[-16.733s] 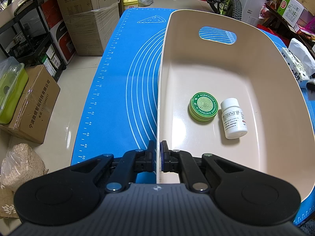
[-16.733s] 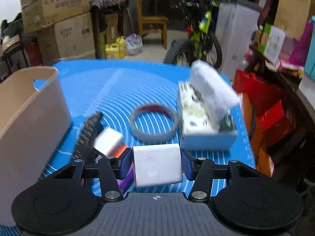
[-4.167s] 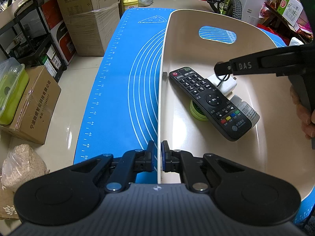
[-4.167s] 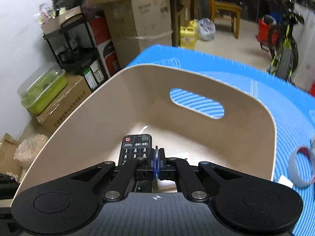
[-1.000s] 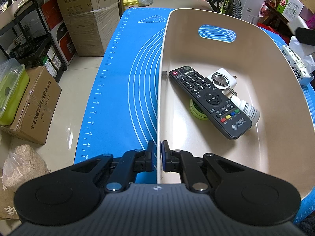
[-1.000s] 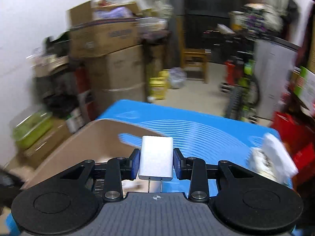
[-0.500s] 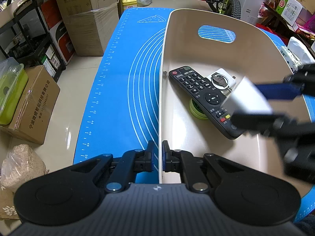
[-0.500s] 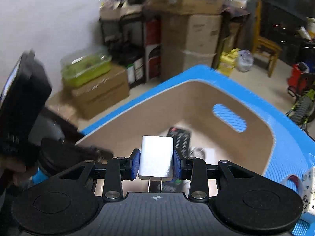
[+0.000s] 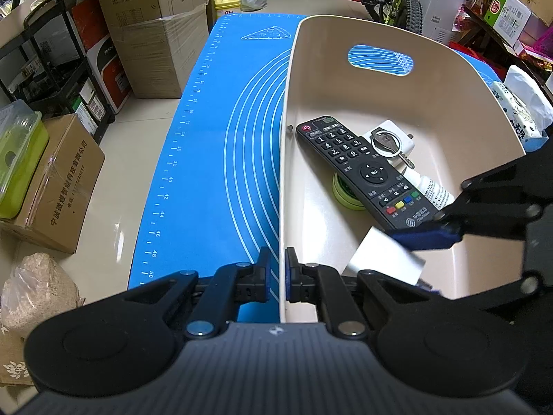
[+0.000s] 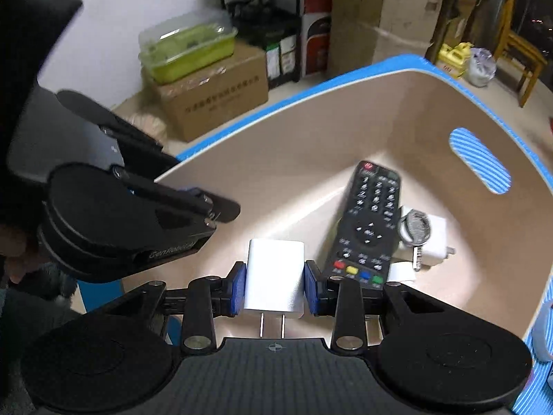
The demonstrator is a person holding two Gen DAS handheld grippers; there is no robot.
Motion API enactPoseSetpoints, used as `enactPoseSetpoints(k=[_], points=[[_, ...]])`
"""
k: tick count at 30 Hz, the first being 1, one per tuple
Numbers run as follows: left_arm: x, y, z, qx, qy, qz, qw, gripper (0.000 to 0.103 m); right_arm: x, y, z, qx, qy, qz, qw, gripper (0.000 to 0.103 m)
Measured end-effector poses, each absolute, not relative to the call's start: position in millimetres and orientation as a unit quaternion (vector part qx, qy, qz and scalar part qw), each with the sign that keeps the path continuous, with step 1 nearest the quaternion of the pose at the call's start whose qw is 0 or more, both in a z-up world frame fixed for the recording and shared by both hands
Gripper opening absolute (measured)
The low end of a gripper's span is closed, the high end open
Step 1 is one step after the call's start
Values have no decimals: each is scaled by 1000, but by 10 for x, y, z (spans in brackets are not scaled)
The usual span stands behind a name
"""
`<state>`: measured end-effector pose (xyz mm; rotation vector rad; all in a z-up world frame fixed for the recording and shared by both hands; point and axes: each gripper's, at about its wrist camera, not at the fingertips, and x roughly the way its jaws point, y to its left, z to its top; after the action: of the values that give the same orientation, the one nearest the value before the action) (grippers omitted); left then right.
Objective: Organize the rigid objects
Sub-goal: 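Carry the white charger over the bin beside the left tool, then lower the white charger into the bin and open the right tool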
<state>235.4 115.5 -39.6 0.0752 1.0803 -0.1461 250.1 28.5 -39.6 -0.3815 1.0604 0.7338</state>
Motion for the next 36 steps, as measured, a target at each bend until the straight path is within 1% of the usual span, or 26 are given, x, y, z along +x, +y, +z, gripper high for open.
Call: enactPoseSetpoints(k=[12,27,28,29,32,36], points=[[2354,1149,-401,35,514,-70,854,11,2613,425,-651,-206,556,311,743,42],[2353,1151,-403,36,514,-70,854,11,2666,423,-733,-206,584,297,727,42],[2354,1151,-403,35,514,-70,854,11,2672,427,-737,-206,584,296,728,44],[2354,1151,-403,35,514,-70,854,11,2672,399,-729,-206,583,294,729,50],[2353,1148,-405,34,514,-71,854,11,2668,317,-681,-195,579,296,734,52],[2354,1148,-406,35,514,-71,854,11,2615,95,-448,-167,559,296,756,54]])
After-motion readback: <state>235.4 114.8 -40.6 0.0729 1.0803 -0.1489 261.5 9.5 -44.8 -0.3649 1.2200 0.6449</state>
